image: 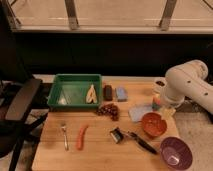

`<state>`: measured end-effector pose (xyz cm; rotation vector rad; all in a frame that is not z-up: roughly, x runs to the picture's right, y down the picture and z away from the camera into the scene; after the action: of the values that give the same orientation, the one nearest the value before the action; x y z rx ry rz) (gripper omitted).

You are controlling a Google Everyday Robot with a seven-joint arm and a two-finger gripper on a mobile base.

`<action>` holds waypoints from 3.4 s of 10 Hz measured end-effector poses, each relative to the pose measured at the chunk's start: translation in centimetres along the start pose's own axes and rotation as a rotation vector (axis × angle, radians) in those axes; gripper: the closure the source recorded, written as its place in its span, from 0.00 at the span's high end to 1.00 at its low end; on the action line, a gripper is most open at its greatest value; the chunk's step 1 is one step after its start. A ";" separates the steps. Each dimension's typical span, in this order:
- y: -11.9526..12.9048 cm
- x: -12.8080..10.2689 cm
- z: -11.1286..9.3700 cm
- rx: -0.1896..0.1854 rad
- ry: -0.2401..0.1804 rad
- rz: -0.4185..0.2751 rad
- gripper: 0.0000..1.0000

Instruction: Place pepper in purple bowl

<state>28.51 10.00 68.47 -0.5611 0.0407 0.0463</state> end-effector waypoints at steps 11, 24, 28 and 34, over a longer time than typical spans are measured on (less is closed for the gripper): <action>0.0 0.0 0.0 0.000 0.000 0.000 0.65; 2.2 -2.8 -0.8 -0.009 -0.006 -0.272 0.65; 6.8 -7.4 -1.6 -0.021 -0.026 -0.725 0.65; 7.8 -9.1 -0.9 -0.061 -0.022 -0.867 0.65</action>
<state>18.98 15.82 64.02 -0.6011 -0.2275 -0.7924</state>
